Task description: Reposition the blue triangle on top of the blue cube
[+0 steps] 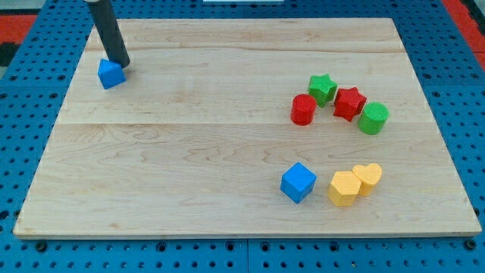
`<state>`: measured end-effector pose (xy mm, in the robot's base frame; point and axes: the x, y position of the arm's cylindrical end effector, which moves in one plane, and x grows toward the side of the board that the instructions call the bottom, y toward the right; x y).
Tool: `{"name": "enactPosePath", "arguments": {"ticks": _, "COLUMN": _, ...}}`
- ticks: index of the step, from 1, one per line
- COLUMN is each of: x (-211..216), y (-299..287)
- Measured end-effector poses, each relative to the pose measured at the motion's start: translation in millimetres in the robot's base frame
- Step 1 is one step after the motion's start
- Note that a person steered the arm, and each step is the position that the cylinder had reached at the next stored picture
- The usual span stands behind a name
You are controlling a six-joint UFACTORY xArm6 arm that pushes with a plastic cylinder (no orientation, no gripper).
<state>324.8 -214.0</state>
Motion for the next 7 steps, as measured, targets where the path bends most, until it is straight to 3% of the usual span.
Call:
{"name": "enactPosePath", "arguments": {"ticks": 2, "x": 30.1, "y": -63.9}}
{"name": "enactPosePath", "arguments": {"ticks": 3, "x": 60.4, "y": -62.2}}
{"name": "enactPosePath", "arguments": {"ticks": 4, "x": 71.5, "y": -9.2}}
{"name": "enactPosePath", "arguments": {"ticks": 5, "x": 50.6, "y": 12.2}}
{"name": "enactPosePath", "arguments": {"ticks": 6, "x": 41.7, "y": 74.3}}
{"name": "enactPosePath", "arguments": {"ticks": 7, "x": 58.6, "y": 144.5}}
